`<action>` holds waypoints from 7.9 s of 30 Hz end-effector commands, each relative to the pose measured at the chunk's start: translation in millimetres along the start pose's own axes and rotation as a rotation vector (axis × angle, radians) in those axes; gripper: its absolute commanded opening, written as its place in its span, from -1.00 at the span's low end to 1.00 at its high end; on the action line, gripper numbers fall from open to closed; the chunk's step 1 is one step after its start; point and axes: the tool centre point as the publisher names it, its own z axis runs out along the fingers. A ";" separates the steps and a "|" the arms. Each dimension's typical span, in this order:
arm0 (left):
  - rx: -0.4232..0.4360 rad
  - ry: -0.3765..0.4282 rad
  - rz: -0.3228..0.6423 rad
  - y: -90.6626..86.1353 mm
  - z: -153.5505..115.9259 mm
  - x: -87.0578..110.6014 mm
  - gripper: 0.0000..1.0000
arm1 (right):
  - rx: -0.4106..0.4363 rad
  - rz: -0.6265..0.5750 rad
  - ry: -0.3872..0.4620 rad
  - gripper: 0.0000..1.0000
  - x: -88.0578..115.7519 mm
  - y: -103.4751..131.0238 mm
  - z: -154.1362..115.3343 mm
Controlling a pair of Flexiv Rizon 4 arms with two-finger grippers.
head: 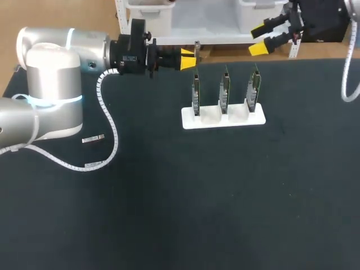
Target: Pick up the optical module with the left hand, and insert it into the network port with the right hand.
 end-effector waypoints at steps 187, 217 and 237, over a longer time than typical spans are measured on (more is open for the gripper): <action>-0.093 0.315 -0.050 -18.5 -41.4 10.9 1.00 | -0.270 -0.151 -0.046 -1.00 -44.2 14.3 99.7; -0.052 0.550 -0.126 0.8 -28.3 50.3 1.00 | -0.275 -0.151 -0.055 -1.00 -42.3 16.4 96.0; -0.071 0.557 -0.130 -5.2 -21.4 55.6 1.00 | -0.269 -0.152 -0.054 -1.00 -41.4 15.5 95.2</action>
